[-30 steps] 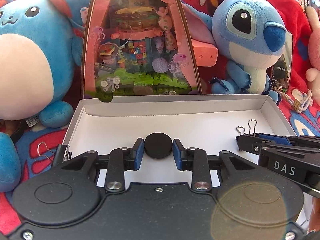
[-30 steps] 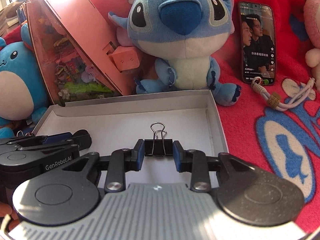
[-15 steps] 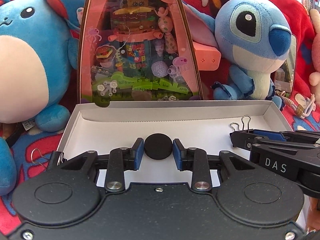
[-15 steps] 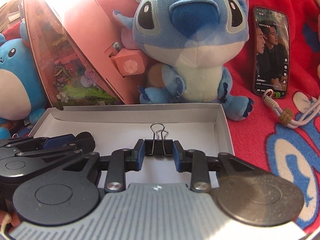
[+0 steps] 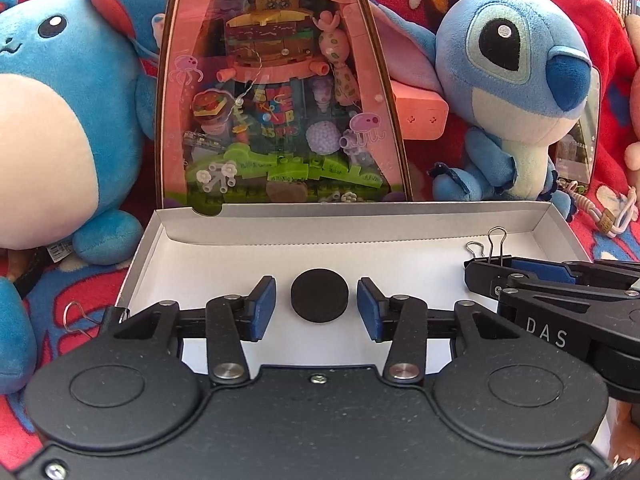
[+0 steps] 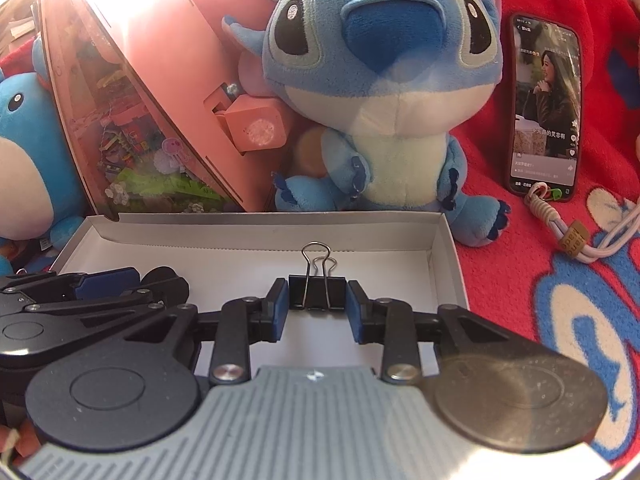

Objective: Organize rigid objects
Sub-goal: 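Open the left tool to drop the disc while the right tool releases the clip, then lift both open tools out of the box and back toward the items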

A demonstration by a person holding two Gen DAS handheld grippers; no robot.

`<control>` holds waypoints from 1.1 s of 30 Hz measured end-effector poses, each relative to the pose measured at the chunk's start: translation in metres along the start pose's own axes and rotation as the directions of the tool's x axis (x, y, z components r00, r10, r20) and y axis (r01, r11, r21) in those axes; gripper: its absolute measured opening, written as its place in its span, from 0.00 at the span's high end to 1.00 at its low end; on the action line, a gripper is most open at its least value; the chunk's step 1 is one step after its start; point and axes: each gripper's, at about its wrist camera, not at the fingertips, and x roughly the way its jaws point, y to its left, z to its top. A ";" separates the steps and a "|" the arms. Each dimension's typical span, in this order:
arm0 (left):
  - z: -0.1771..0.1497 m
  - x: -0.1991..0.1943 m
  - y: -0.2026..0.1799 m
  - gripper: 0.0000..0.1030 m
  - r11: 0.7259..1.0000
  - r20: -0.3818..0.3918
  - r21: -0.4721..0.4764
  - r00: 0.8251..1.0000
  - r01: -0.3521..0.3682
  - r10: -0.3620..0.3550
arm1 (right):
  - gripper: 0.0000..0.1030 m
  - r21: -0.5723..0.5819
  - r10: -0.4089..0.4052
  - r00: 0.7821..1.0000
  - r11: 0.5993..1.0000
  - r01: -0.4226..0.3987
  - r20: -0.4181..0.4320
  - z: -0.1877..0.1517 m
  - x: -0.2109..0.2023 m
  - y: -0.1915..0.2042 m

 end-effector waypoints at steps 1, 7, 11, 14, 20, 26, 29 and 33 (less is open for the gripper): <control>0.000 -0.001 0.000 0.52 1.000 -0.003 -0.002 1.000 -0.004 0.004 | 0.57 0.001 -0.005 1.000 1.000 0.005 0.000 0.000 0.000 0.001; -0.004 -0.010 0.001 0.43 0.999 -0.016 0.023 0.999 -0.033 0.034 | 0.37 0.001 0.000 1.000 1.000 0.000 0.011 -0.005 -0.010 -0.001; -0.011 -0.026 0.006 0.37 0.999 -0.003 0.020 1.000 -0.027 0.027 | 0.27 -0.002 0.005 0.999 1.000 -0.005 0.037 -0.007 -0.024 -0.003; -0.016 -0.039 0.008 0.33 0.999 0.007 0.031 1.000 -0.018 0.017 | 0.22 -0.037 0.006 0.998 0.999 -0.004 0.059 -0.009 -0.036 -0.002; -0.026 -0.073 0.009 0.26 0.999 0.048 0.052 0.999 0.002 -0.005 | 0.17 -0.075 0.043 0.995 0.997 -0.036 0.092 -0.013 -0.063 -0.003; -0.037 -0.110 0.010 0.22 0.998 0.079 0.062 0.997 0.021 -0.025 | 0.14 -0.102 0.060 0.989 0.994 -0.046 0.139 -0.018 -0.094 -0.007; -0.046 -0.129 0.010 0.21 0.997 0.109 0.069 0.994 0.025 -0.033 | 0.13 -0.140 0.068 0.983 0.989 -0.044 0.170 -0.027 -0.109 -0.005; -0.058 -0.148 0.011 0.20 0.997 0.134 0.064 0.990 0.042 -0.050 | 0.11 -0.169 0.096 0.976 0.984 -0.063 0.196 -0.039 -0.126 -0.004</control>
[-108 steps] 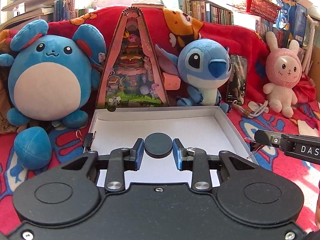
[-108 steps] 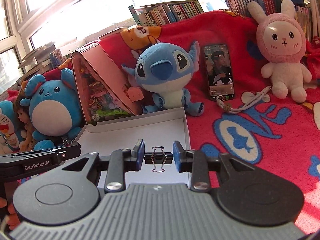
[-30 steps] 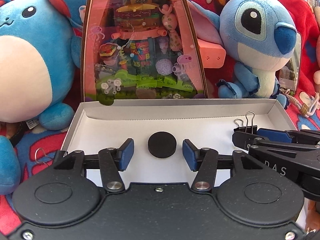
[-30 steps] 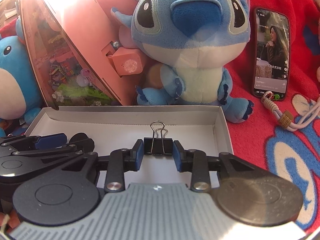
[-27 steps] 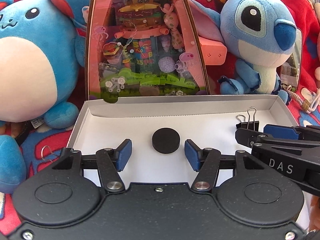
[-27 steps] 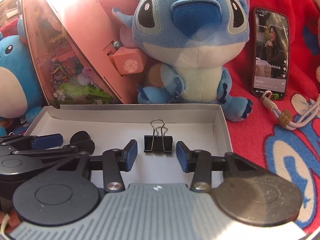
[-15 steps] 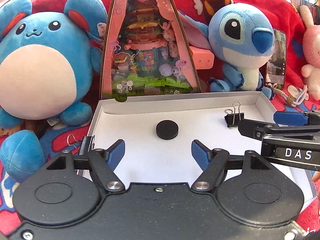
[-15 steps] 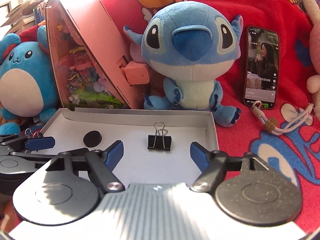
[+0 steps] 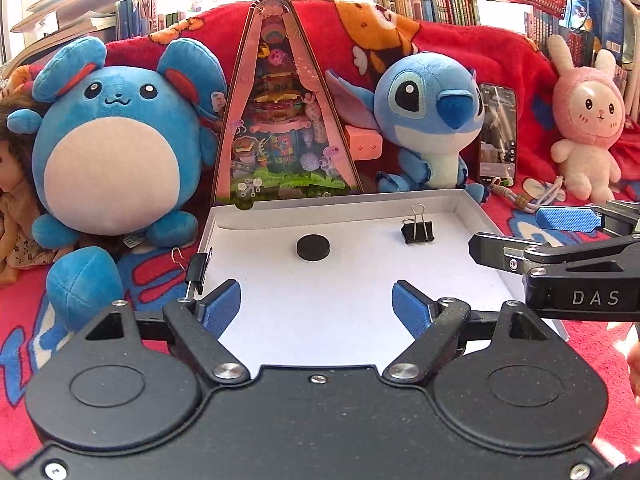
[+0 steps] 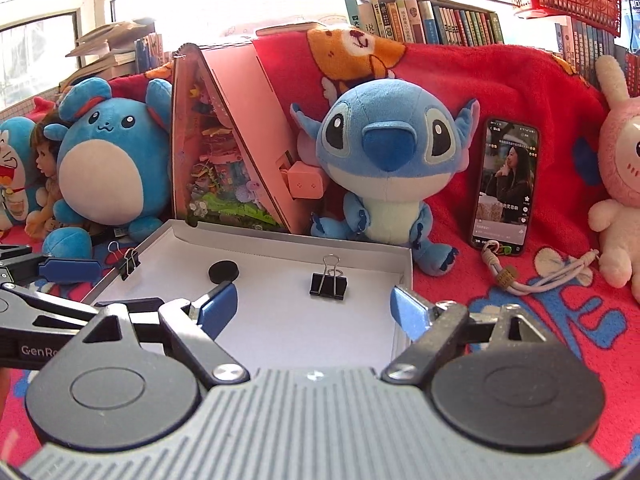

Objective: Organize rigid objects
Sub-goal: 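Lift both open tools out of the box and back toward the items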

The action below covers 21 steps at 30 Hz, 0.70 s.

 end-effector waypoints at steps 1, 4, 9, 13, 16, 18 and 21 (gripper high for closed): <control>-0.003 -0.005 0.001 0.20 1.000 0.005 -0.005 1.000 0.003 -0.003 | 0.11 -0.009 0.003 1.000 1.000 -0.003 0.009 -0.002 -0.006 0.002; -0.013 -0.022 0.002 0.20 1.000 0.032 -0.014 0.999 0.018 -0.017 | 0.09 -0.031 0.005 1.000 1.000 -0.004 0.031 -0.008 -0.022 0.004; -0.034 -0.050 0.004 0.19 0.999 0.068 -0.037 0.998 0.018 -0.015 | 0.07 -0.045 0.004 0.998 0.999 -0.001 0.059 -0.021 -0.046 0.006; -0.062 -0.068 0.004 0.18 0.998 0.085 -0.060 0.996 0.030 -0.025 | 0.06 -0.032 0.008 0.996 0.999 -0.005 0.085 -0.038 -0.065 0.007; -0.079 -0.075 0.005 0.17 0.994 0.083 -0.103 0.996 0.037 -0.029 | 0.05 -0.012 0.011 0.995 1.000 -0.009 0.096 -0.052 -0.074 0.008; -0.089 -0.077 0.005 0.17 0.992 0.077 -0.120 0.997 0.033 -0.024 | 0.05 -0.006 0.007 0.995 1.000 -0.006 0.096 -0.062 -0.078 0.010; -0.102 -0.081 0.002 0.17 0.993 0.081 -0.114 0.997 0.019 -0.010 | 0.05 0.006 -0.002 0.995 1.000 0.001 0.102 -0.077 -0.085 0.012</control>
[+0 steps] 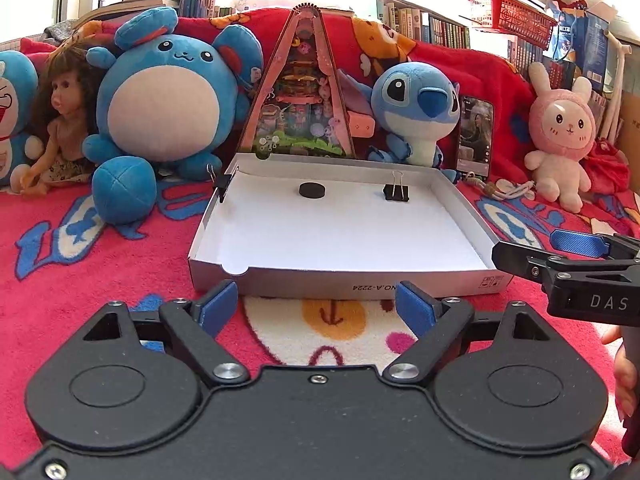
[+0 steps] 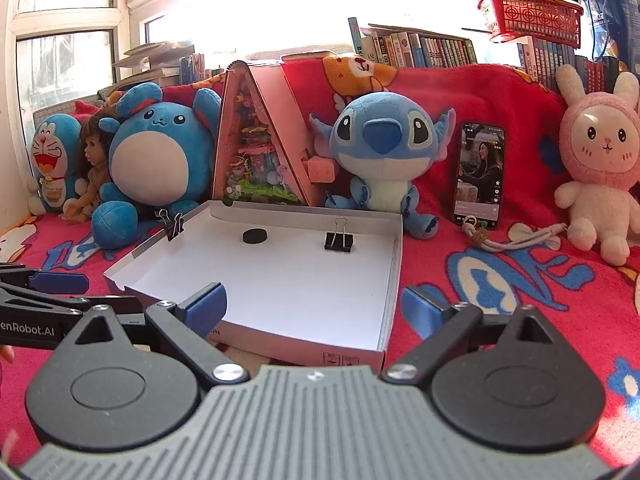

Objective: Organize rigid objects
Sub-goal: 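Lift both open tools out of the box and back toward the items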

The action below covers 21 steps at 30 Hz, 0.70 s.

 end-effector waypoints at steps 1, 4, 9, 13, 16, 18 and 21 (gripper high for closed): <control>-0.004 -0.002 -0.001 0.17 1.000 0.004 0.007 1.000 -0.003 0.003 | 0.05 0.005 -0.004 1.000 1.000 0.004 0.006 -0.004 -0.003 0.001; -0.015 -0.008 -0.004 0.17 1.000 0.010 0.024 1.000 -0.006 0.006 | 0.04 0.028 -0.015 1.000 0.999 0.014 0.011 -0.016 -0.011 0.002; -0.034 -0.017 -0.005 0.17 0.999 0.024 0.039 0.999 -0.025 0.024 | 0.03 0.028 -0.065 0.998 0.998 0.065 0.025 -0.038 -0.025 0.009; -0.047 -0.023 -0.005 0.16 0.998 0.043 0.055 0.998 -0.038 0.035 | 0.02 0.044 -0.090 0.996 0.995 0.089 0.023 -0.054 -0.033 0.013; -0.058 -0.028 -0.006 0.16 0.996 0.061 0.062 0.997 -0.057 0.054 | 0.02 0.056 -0.119 0.993 0.992 0.117 0.028 -0.064 -0.038 0.016; -0.065 -0.029 -0.008 0.16 0.995 0.066 0.076 0.996 -0.061 0.056 | 0.01 0.060 -0.130 0.991 0.990 0.128 0.030 -0.072 -0.041 0.019; -0.073 -0.030 -0.006 0.15 0.996 0.063 0.077 0.997 -0.052 0.048 | 0.00 0.041 -0.154 0.988 0.987 0.152 0.030 -0.081 -0.043 0.024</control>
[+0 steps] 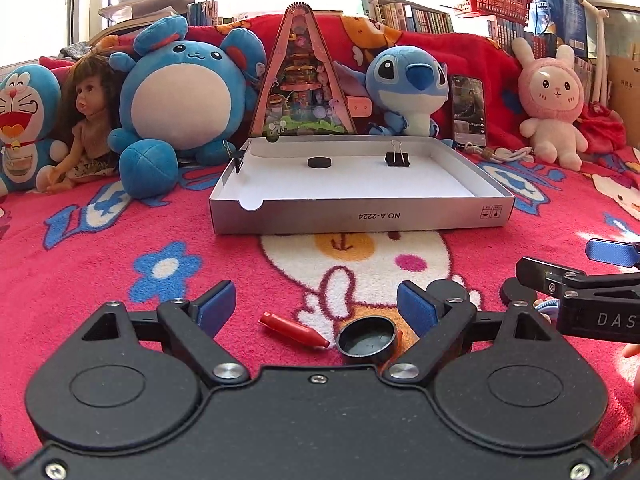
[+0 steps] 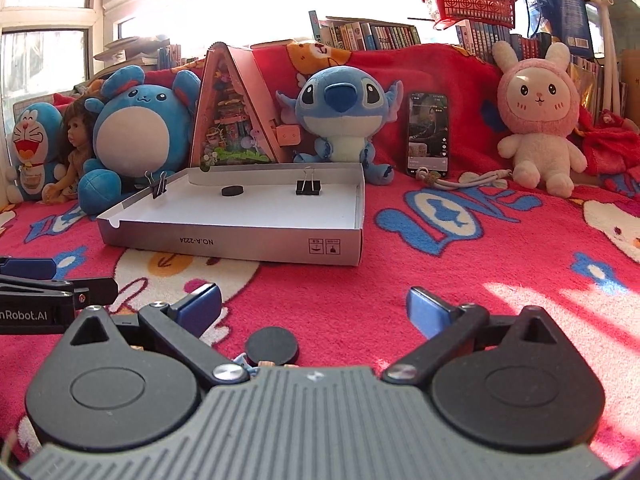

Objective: Organize rigid objects
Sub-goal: 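Lift both open tools out of the box and back toward the items, then close the left tool on the black cup while the right moves toward the blue clip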

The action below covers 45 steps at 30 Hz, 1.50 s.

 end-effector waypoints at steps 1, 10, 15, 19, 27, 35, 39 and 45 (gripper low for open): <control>-0.003 0.000 0.001 0.15 1.000 -0.004 -0.007 1.000 0.006 -0.006 | 0.00 0.004 -0.006 1.000 1.000 0.006 0.000 -0.003 -0.002 0.001; -0.018 -0.002 0.004 0.15 1.000 -0.026 -0.015 0.999 0.019 -0.019 | 0.00 0.031 -0.029 0.999 0.999 0.030 -0.017 -0.018 -0.007 0.003; -0.022 -0.004 0.000 0.15 1.000 -0.027 0.001 0.999 0.023 -0.023 | 0.00 0.011 -0.021 0.999 1.000 0.021 -0.028 -0.021 -0.008 0.008; -0.024 -0.006 -0.002 0.16 1.000 -0.024 0.008 0.999 0.027 -0.026 | 0.00 -0.008 -0.017 1.000 1.000 0.017 -0.021 -0.021 -0.009 0.013; -0.023 -0.009 0.000 0.36 0.999 -0.027 -0.017 0.998 0.050 -0.050 | 0.01 -0.035 -0.004 1.000 0.999 0.003 -0.026 -0.022 -0.009 0.017; -0.020 -0.017 0.001 0.52 0.997 -0.010 -0.025 0.997 0.075 -0.076 | 0.06 -0.088 0.020 1.000 0.996 -0.021 -0.011 -0.024 -0.015 0.026; -0.019 -0.018 0.002 0.55 0.995 -0.008 -0.035 0.996 0.092 -0.093 | 0.11 -0.094 0.034 0.999 0.995 -0.034 -0.006 -0.024 -0.016 0.031; -0.017 -0.013 0.010 0.61 0.982 -0.041 -0.120 0.988 0.146 -0.151 | 0.21 -0.041 0.021 0.999 0.999 -0.019 0.047 -0.023 -0.025 0.031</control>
